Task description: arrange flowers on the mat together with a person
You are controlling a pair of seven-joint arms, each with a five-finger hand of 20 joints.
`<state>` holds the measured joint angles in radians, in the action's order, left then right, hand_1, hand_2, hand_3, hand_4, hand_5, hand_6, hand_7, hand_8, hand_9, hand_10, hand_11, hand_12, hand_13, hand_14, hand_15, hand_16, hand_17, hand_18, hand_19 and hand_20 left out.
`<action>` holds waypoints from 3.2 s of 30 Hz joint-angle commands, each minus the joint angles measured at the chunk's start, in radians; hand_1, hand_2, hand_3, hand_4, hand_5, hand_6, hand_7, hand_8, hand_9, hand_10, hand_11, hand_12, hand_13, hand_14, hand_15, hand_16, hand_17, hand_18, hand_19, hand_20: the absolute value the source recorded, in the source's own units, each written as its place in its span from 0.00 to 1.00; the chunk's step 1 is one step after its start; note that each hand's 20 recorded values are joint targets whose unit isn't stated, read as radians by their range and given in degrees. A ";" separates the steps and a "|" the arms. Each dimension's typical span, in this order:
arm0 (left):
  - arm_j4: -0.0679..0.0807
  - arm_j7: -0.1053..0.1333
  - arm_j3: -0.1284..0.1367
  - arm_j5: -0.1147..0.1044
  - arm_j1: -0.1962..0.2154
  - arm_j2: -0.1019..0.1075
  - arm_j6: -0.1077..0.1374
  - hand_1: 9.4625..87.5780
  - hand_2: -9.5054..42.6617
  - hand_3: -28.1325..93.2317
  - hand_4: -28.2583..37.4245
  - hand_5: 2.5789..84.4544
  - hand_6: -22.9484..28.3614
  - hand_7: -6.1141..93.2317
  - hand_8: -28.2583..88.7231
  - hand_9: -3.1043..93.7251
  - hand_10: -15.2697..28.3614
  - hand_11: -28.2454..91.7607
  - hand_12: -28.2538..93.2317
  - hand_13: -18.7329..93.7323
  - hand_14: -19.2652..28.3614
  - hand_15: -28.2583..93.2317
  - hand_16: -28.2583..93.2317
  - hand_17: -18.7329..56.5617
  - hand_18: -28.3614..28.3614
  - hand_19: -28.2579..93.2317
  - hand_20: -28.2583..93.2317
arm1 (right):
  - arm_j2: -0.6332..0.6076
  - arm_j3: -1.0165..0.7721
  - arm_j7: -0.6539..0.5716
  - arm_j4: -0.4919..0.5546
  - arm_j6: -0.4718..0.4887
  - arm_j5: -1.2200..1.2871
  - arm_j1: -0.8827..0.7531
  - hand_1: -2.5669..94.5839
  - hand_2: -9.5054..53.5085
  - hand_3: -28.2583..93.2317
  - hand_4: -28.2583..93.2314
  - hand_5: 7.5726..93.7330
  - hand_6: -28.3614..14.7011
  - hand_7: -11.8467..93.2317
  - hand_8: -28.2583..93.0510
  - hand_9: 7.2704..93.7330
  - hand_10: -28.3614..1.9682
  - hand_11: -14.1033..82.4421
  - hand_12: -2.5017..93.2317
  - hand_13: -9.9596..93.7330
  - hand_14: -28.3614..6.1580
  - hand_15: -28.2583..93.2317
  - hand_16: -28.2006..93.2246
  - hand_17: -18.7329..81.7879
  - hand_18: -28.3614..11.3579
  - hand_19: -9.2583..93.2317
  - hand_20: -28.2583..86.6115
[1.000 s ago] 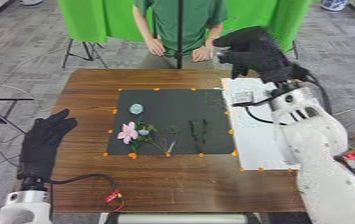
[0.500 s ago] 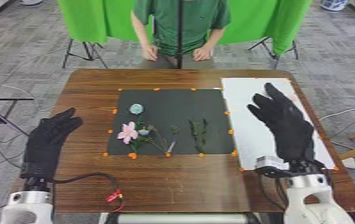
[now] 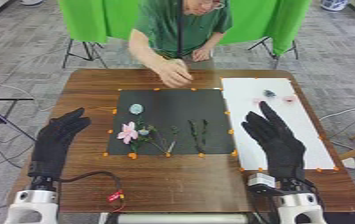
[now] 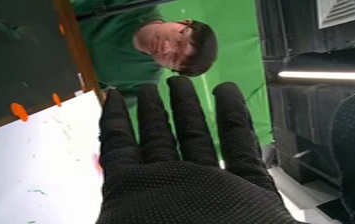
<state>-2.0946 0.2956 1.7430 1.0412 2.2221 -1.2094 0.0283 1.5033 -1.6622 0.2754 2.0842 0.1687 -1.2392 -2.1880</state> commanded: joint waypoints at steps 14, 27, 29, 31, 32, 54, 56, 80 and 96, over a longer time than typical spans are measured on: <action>0.005 -0.024 -0.027 0.032 -0.018 -0.028 -0.043 0.09 0.28 0.74 0.00 0.55 0.52 0.20 0.19 0.51 0.66 0.40 0.36 0.48 0.77 0.33 0.28 0.28 0.75 0.30 0.37 | 0.033 0.016 0.029 -0.022 0.029 -0.005 0.040 0.08 0.22 0.89 0.07 0.32 0.67 0.19 0.16 0.39 0.47 0.19 0.13 0.38 0.45 0.31 0.32 0.37 0.38 0.13 0.49; -0.002 -0.026 -0.026 0.027 -0.011 -0.039 -0.034 0.09 0.28 0.74 0.00 0.55 0.52 0.20 0.19 0.51 0.66 0.40 0.36 0.48 0.77 0.34 0.28 0.28 0.75 0.30 0.37 | 0.030 0.025 -0.012 -0.018 0.012 0.004 0.040 0.08 0.22 0.88 0.07 0.32 0.66 0.19 0.16 0.39 0.46 0.19 0.13 0.39 0.43 0.31 0.33 0.37 0.38 0.14 0.49; -0.004 -0.029 -0.023 0.024 -0.005 -0.039 -0.031 0.09 0.28 0.74 0.00 0.55 0.52 0.20 0.19 0.51 0.66 0.40 0.36 0.48 0.77 0.34 0.28 0.28 0.75 0.30 0.37 | 0.030 0.026 -0.025 -0.018 0.014 0.004 0.044 0.08 0.22 0.88 0.07 0.32 0.66 0.19 0.16 0.40 0.46 0.19 0.13 0.40 0.42 0.31 0.33 0.37 0.38 0.14 0.49; -0.003 -0.031 -0.023 0.018 -0.005 -0.038 -0.030 0.09 0.28 0.74 0.00 0.55 0.52 0.20 0.19 0.51 0.66 0.40 0.36 0.48 0.77 0.33 0.28 0.28 0.75 0.30 0.37 | 0.030 0.029 -0.030 -0.019 0.006 0.007 0.045 0.08 0.23 0.88 0.07 0.33 0.66 0.19 0.16 0.41 0.45 0.19 0.13 0.40 0.40 0.32 0.33 0.37 0.38 0.14 0.49; -0.003 -0.034 -0.023 0.018 -0.007 -0.039 -0.031 0.09 0.28 0.74 0.00 0.55 0.52 0.20 0.19 0.51 0.66 0.40 0.36 0.48 0.77 0.34 0.28 0.28 0.75 0.30 0.37 | 0.029 0.031 -0.031 -0.019 0.000 0.006 0.045 0.08 0.23 0.88 0.07 0.33 0.66 0.19 0.16 0.41 0.45 0.19 0.13 0.40 0.39 0.32 0.33 0.37 0.37 0.14 0.49; -0.013 -0.031 -0.006 -0.015 0.018 -0.012 0.000 0.09 0.28 0.74 0.00 0.55 0.52 0.20 0.19 0.52 0.66 0.40 0.37 0.47 0.78 0.34 0.28 0.27 0.75 0.30 0.38 | 0.028 0.045 -0.042 -0.018 -0.047 0.001 0.030 0.10 0.19 0.89 0.08 0.34 0.65 0.20 0.16 0.42 0.44 0.20 0.15 0.40 0.35 0.31 0.36 0.37 0.37 0.15 0.49; -0.012 -0.030 -0.005 -0.017 0.018 -0.011 -0.002 0.09 0.28 0.74 0.00 0.55 0.52 0.20 0.19 0.52 0.66 0.40 0.37 0.48 0.78 0.34 0.28 0.27 0.76 0.30 0.38 | 0.025 0.044 -0.041 -0.018 -0.048 0.001 0.032 0.11 0.18 0.88 0.08 0.34 0.65 0.20 0.16 0.42 0.44 0.20 0.15 0.40 0.35 0.31 0.36 0.37 0.37 0.15 0.49; -0.020 -0.026 -0.008 -0.022 0.029 -0.006 0.026 0.09 0.28 0.74 0.00 0.55 0.51 0.20 0.19 0.52 0.66 0.40 0.37 0.47 0.78 0.34 0.28 0.27 0.76 0.30 0.38 | -0.484 -0.003 -0.521 -0.250 -0.091 -1.138 0.628 0.41 0.00 0.81 0.05 0.47 0.47 0.19 0.17 0.55 0.26 0.27 0.22 0.73 0.42 0.66 0.40 0.64 0.30 0.82 0.59; -0.029 -0.021 -0.008 -0.025 0.045 -0.011 0.036 0.09 0.28 0.75 0.00 0.54 0.51 0.20 0.19 0.52 0.65 0.40 0.36 0.47 0.77 0.34 0.28 0.27 0.76 0.30 0.38 | -0.447 0.149 -0.516 -0.651 0.146 -1.444 0.961 0.45 0.00 0.79 0.03 0.54 0.58 0.21 0.16 0.79 0.41 0.29 0.18 0.98 0.72 0.66 0.45 0.88 0.50 1.00 0.51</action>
<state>-2.1216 0.2743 1.7365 1.0222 2.2488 -1.2132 0.0557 1.0121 -1.5295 -0.2571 1.5120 0.2598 -2.6500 -1.3313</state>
